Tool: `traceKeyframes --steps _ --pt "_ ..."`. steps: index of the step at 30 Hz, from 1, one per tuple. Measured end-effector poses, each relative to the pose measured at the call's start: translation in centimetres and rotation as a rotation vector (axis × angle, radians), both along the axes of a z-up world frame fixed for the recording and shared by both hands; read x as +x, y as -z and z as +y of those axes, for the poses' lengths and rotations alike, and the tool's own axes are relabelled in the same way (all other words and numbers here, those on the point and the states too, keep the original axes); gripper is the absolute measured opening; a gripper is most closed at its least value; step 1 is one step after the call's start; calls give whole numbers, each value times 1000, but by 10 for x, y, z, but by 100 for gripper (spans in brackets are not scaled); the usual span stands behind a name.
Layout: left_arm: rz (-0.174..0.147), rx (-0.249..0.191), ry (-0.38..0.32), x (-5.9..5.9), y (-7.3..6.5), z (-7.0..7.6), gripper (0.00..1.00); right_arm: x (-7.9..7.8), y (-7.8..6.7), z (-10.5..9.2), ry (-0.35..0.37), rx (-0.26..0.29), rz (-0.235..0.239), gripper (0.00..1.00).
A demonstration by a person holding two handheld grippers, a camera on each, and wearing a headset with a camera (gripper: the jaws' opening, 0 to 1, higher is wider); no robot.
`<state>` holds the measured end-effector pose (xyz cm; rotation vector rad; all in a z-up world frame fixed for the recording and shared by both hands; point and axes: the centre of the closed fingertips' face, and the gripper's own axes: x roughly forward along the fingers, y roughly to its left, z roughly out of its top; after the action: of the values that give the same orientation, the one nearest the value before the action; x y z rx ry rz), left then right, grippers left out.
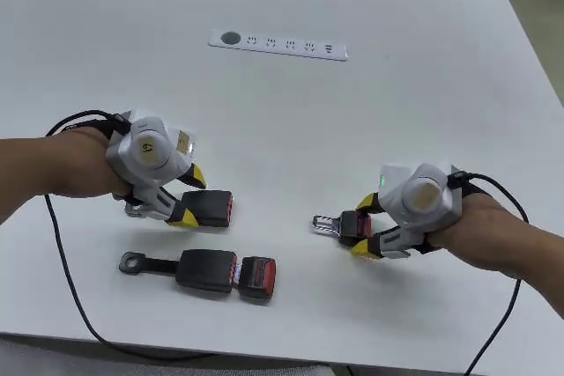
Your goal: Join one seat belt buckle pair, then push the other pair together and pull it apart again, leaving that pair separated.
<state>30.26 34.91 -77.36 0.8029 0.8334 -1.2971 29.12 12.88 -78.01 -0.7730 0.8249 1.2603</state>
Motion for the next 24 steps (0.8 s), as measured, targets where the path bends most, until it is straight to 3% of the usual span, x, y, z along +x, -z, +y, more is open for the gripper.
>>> traceKeyframes --steps 2,5,7,8,16,24 --pt "9 -1 4 -2 3 -2 35 2 3 1 7 19 21 34" --pt "5 17 26 -4 10 -2 35 10 4 -1 29 20 3 38" --pt "17 1 17 -6 4 -6 34 1 5 1 15 30 49 33" --pt "17 -1 21 -6 4 -5 34 4 4 1 15 30 30 33" --pt "16 -11 37 -3 6 -3 34 3 4 6 -6 13 37 32" --pt "31 2 39 -3 7 -4 34 0 3 39 -1 58 31 32"
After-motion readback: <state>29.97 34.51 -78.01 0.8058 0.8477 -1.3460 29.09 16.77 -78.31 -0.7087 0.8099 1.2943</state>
